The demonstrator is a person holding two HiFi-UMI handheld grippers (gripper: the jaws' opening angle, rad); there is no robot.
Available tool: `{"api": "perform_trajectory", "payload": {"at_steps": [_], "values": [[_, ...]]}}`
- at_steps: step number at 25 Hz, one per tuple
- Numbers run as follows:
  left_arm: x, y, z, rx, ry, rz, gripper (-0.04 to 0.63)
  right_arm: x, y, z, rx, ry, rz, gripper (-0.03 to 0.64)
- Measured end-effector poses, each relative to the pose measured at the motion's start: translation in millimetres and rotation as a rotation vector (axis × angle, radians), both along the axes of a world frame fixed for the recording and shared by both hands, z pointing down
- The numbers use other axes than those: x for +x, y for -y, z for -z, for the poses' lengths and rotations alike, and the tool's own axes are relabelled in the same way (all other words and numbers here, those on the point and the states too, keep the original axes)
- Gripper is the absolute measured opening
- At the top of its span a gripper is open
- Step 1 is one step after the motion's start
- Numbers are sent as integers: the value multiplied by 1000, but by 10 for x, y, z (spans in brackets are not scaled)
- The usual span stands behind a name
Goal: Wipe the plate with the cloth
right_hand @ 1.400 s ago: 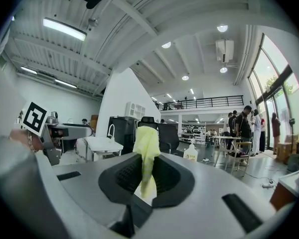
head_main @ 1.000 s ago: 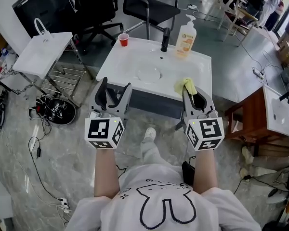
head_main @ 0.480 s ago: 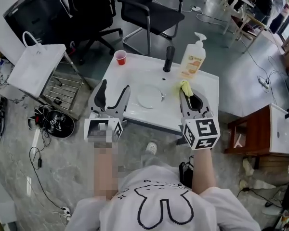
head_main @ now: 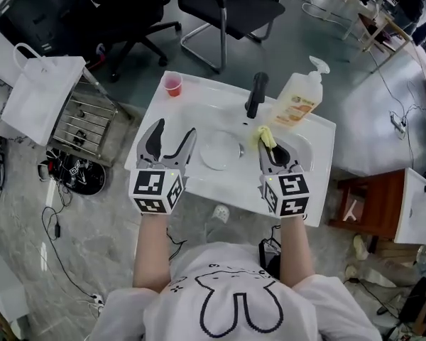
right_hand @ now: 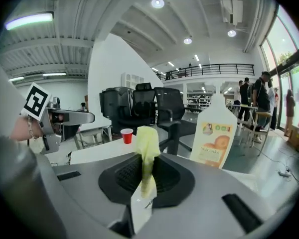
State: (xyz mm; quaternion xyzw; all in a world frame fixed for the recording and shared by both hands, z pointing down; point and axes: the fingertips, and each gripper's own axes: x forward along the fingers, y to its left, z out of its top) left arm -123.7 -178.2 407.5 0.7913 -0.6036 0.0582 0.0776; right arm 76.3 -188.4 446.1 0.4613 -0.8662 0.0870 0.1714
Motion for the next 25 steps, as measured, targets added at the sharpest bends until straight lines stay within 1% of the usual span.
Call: {"api": "perform_trajectory", "payload": {"at_steps": [6, 9, 11, 15, 19, 21, 25], "values": [[75, 262, -582, -153, -26, -15, 319, -7, 149, -661, -193, -4, -10, 48], [72, 315, -833, -220, -41, -6, 319, -120, 118, -968, -264, -36, 31, 48], [83, 321, -1022, -280, -45, -13, 319, -190, 75, -1164, -303, -63, 59, 48], [148, 333, -1392, -408, -32, -78, 319, -287, 53, -1525, -387, -103, 94, 48], [210, 384, -1645, -510, -74, -140, 319, -329, 99, -1838, -468, -160, 94, 48], [247, 409, -1772, -577, -90, -165, 319, -339, 124, -1975, -512, -178, 87, 48], [304, 421, -2022, -721, -92, -215, 314, -354, 129, -2238, -588, -231, 81, 48]]}}
